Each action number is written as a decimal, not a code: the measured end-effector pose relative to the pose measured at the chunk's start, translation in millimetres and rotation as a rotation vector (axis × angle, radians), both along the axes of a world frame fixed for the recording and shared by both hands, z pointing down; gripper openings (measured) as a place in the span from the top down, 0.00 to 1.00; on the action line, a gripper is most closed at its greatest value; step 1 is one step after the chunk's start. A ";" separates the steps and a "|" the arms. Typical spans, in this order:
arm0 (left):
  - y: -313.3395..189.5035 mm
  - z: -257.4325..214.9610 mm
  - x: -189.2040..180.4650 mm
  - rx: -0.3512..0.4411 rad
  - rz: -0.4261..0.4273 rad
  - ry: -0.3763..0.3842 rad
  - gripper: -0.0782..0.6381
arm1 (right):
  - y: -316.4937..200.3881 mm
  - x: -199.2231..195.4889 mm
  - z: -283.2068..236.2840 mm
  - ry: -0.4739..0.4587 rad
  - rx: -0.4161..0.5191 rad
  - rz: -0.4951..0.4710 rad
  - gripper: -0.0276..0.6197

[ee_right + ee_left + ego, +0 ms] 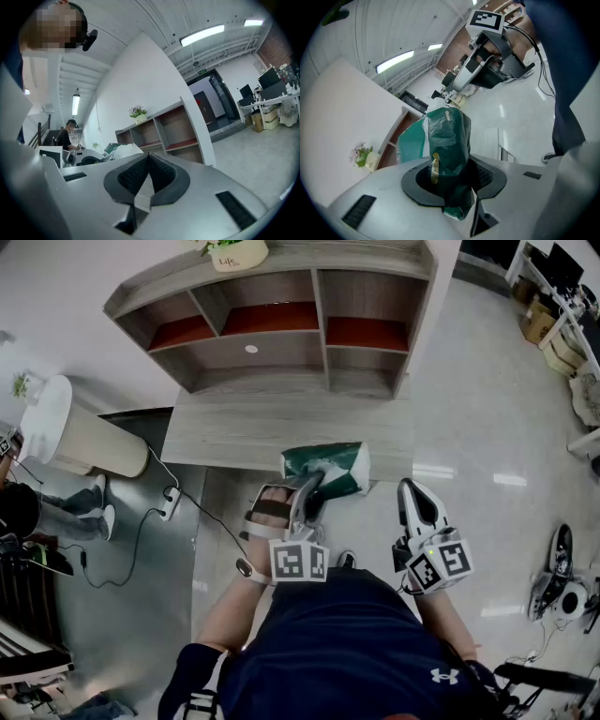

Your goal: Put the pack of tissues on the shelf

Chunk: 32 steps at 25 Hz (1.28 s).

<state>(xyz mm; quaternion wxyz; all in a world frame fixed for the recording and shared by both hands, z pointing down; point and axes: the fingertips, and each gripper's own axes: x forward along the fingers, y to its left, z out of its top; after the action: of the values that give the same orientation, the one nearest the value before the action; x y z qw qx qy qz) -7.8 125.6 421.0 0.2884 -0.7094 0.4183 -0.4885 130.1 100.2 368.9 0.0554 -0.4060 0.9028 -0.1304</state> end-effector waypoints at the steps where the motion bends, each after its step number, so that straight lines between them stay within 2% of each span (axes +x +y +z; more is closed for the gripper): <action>1: -1.8 1.1 2.3 0.002 0.005 -0.010 0.69 | -0.6 2.1 -0.1 0.001 0.004 0.003 0.94; 15: -4.3 15.8 7.9 -0.041 0.025 -0.033 0.69 | -0.8 11.4 8.0 0.003 -0.006 0.025 0.94; 25: -14.2 24.8 -14.2 -0.078 0.047 -0.028 0.69 | -13.0 1.3 10.5 -0.028 -0.046 0.092 0.94; 32: -41.6 30.6 -45.4 -0.084 0.096 -0.034 0.69 | -34.7 -24.3 10.9 -0.027 -0.054 0.155 0.94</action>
<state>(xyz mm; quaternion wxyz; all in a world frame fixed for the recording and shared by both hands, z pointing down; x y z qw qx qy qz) -53.2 83.9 451.5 0.2883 -0.7318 0.3580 -0.5032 105.8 65.5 379.8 0.0666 -0.4743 0.8640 -0.1555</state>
